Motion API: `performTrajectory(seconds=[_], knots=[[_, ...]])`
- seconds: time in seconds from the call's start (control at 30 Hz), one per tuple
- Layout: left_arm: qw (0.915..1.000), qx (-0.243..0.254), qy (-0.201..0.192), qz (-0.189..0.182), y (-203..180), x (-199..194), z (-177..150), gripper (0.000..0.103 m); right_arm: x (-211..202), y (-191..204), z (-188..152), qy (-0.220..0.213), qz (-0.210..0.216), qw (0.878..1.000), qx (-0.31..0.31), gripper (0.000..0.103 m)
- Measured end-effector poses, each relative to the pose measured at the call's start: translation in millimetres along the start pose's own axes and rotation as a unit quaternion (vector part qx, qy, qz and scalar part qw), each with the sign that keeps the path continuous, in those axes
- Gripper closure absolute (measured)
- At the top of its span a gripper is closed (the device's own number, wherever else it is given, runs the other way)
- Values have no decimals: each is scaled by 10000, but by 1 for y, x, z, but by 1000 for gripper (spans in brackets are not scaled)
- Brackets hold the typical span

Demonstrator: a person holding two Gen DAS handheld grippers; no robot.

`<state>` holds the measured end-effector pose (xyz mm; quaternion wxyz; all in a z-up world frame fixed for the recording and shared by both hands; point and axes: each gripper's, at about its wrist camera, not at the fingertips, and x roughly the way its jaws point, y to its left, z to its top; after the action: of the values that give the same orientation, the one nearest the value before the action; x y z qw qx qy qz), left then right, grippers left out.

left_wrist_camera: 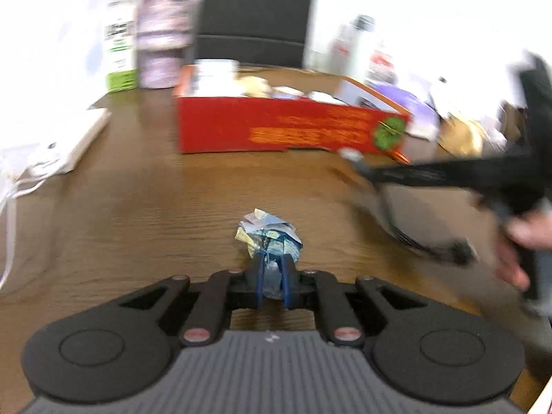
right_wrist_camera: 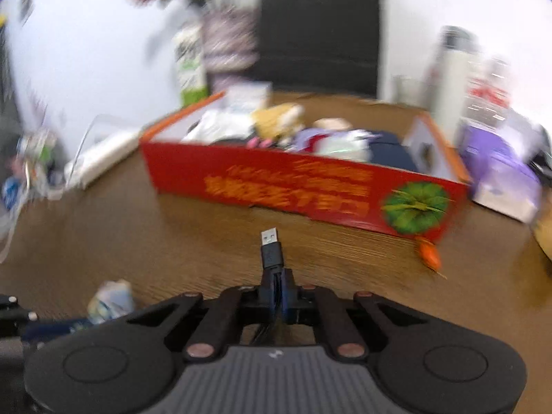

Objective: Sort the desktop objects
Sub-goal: 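Grasp the blue plastic wrapper with the left tool while the right tool grasps the black USB cable, then carry the wrapper and USB cable into the box and open both tools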

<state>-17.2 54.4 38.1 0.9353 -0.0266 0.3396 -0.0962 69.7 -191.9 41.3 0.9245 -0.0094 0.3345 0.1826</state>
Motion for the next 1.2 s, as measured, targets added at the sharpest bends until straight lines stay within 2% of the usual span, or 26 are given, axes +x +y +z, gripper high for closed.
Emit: performTrajectory(seconds=[0.1,0.23,0.37,0.43,0.47,0.5,0.57,0.67,0.73,0.77,0.83,0.87,0.9,1.0,1.2], knots=[[9998,-57,-128,107,7,-7,4,92,-36,-3,-12,-167,104,9996,216,103],[9998,62,-179,43,-2,-9,5,92,-78,-1,-26,-447,165,9979,435,103],[9998,117,-160,-1,-9,-11,-3,91,-97,3,-33,-492,59,9986,208,103],[9999,99,-135,21,-11,-9,-6,91,-95,3,-38,-451,56,9989,150,96],[9999,88,-110,40,-12,-8,-7,91,-89,5,-40,-345,19,9993,120,79],[9999,88,-81,49,-12,-6,-8,91,-83,5,-42,-201,-20,9997,109,51],[9999,96,-40,62,-13,-3,-9,91,-72,6,-47,-94,27,9999,91,31],[9999,111,21,82,-13,1,-11,91,-53,11,-54,85,132,9999,9,36],[9999,119,11,82,-13,2,-11,91,-40,16,-56,223,47,9997,-101,43],[9999,134,6,87,-14,2,-12,91,-36,22,-57,148,-55,9995,-265,47],[9999,143,-2,90,-14,2,-12,91,-32,28,-59,58,-127,9989,-447,64],[9999,133,-1,86,-14,2,-12,91,-31,27,-58,19,-21,9993,-378,92],[9999,123,-2,83,-14,2,-12,91,-30,27,-56,45,9,9994,-329,100],[9999,117,-5,85,-13,1,-12,91,-34,27,-53,75,133,9996,-255,102],[9999,89,-22,122,-13,-1,-9,91,-71,21,-46,-476,168,9986,173,102]])
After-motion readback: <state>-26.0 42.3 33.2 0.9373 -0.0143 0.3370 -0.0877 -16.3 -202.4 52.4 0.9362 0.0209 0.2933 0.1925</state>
